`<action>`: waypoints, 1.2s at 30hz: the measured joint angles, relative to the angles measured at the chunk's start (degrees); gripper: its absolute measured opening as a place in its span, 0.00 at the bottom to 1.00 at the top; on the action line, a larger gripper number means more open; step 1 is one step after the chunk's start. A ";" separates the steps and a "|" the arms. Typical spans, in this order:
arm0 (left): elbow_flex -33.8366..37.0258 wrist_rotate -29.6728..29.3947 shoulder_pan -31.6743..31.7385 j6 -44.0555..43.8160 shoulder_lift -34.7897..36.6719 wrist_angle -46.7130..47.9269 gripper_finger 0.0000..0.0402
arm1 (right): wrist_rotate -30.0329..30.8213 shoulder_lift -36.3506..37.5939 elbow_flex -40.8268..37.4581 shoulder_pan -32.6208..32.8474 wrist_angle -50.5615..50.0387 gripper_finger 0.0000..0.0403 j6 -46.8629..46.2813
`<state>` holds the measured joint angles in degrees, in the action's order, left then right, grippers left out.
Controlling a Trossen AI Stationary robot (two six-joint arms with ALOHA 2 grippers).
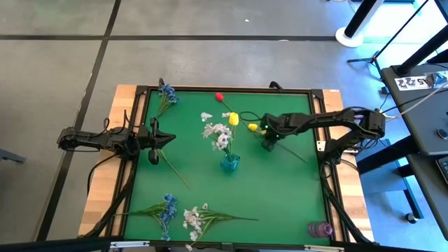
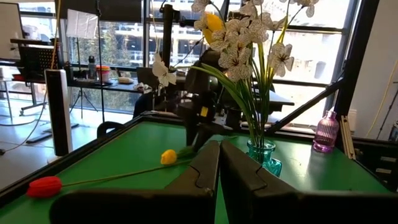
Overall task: Sort flowers into vase by color
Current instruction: Put the yellow flower into the blue flower vase
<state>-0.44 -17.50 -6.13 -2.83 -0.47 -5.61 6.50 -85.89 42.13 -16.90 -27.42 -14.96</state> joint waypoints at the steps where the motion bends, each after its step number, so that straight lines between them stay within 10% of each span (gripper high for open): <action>1: 0.01 0.00 0.00 0.00 0.00 0.00 0.02 | -0.01 0.00 0.00 0.00 1.43 0.37 0.28; 10: 0.00 -0.02 0.00 -0.01 0.01 -0.02 0.02 | 4.94 -1.79 0.09 0.00 12.13 0.53 6.19; 24: 0.00 -0.02 -0.01 -0.01 0.00 0.00 0.02 | 2.91 -5.28 0.18 0.05 13.30 0.05 6.20; 36: 0.01 0.00 -0.02 0.00 0.00 0.00 0.02 | -1.70 32.42 -0.57 9.65 25.19 0.02 6.50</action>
<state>-0.43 -17.50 -6.15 -2.83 -0.47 -5.61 4.81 -53.47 41.56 -7.25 -2.23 -8.46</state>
